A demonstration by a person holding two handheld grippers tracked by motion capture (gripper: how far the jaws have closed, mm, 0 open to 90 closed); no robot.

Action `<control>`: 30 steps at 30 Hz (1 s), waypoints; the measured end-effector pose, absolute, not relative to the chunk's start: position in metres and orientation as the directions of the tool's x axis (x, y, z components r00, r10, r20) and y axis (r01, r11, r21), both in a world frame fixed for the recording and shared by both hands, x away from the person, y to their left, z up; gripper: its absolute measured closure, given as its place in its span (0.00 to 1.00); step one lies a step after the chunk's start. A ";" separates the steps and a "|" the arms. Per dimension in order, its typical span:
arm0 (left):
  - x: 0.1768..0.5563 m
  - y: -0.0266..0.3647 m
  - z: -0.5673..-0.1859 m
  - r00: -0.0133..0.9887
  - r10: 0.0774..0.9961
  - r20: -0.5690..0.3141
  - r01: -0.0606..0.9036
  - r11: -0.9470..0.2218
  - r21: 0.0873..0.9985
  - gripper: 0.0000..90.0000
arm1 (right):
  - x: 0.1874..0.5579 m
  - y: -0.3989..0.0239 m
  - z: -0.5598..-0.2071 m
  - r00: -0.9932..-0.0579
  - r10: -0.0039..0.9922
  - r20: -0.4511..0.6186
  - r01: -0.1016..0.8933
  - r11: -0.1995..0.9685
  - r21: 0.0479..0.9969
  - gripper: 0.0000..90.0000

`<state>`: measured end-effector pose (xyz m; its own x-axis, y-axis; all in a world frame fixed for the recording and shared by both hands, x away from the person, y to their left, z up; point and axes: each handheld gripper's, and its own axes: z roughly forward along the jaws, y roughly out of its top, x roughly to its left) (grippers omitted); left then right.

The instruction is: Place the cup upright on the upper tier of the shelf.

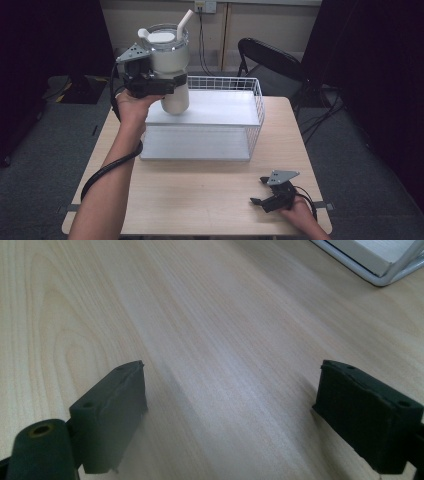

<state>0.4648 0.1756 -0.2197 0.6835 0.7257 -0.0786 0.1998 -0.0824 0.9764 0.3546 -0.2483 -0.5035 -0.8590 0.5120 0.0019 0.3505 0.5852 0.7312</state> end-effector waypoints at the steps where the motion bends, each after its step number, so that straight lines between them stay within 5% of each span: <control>1: 0.466 0.175 -0.220 0.683 0.725 -0.082 0.202 -0.081 0.976 0.11 | 0.355 -0.248 -0.503 -0.859 0.512 0.002 0.350 0.585 0.731 0.14; 30: 0.488 0.157 -0.228 0.673 0.737 -0.057 0.207 -0.114 0.972 0.11 | 0.355 -0.248 -0.503 -0.859 0.512 0.003 0.351 0.585 0.731 0.14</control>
